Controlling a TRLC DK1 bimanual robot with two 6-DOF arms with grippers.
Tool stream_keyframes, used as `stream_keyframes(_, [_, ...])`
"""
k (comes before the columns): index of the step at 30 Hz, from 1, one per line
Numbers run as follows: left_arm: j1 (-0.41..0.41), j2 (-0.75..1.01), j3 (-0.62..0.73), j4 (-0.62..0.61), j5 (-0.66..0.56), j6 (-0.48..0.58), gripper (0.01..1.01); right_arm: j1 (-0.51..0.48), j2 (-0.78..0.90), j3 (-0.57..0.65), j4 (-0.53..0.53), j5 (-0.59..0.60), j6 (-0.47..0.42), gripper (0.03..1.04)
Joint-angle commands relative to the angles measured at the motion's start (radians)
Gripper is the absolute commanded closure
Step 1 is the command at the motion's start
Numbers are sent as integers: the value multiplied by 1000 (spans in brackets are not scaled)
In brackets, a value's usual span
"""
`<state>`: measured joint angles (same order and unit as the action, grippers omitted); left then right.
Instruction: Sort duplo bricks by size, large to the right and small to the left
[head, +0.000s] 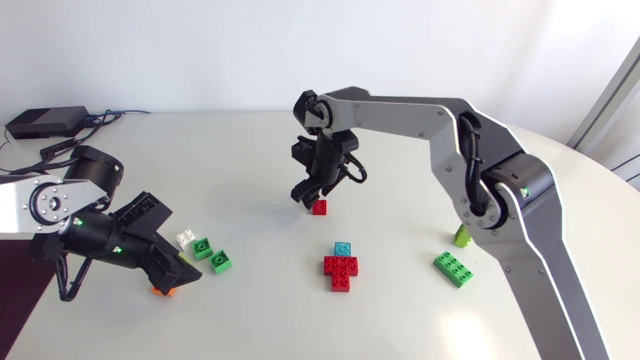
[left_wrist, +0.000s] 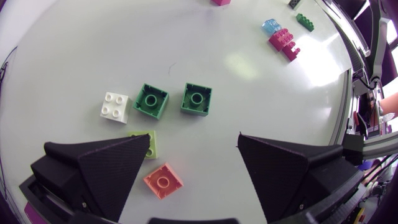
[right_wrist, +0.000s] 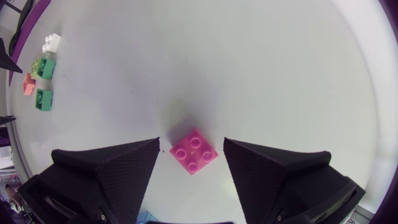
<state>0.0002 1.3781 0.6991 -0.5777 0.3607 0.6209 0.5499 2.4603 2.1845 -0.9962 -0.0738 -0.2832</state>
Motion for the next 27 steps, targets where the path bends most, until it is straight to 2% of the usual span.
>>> stream_keyframes(1, [9, -11, -26, -10, 11, 28, 44, -4, 26, -35, -15, 2, 22, 313])
stream_keyframes(10, [9, -10, -21, -10, 11, 28, 44, 5, 25, -32, -42, -3, 22, 325])
stream_keyframes(19, [6, -10, -23, -8, 11, 26, 44, 7, 40, -22, -73, -3, 27, 616])
stream_keyframes(27, [4, -17, -23, -10, 12, 25, 44, 65, 23, -9, -104, -9, 24, 628])
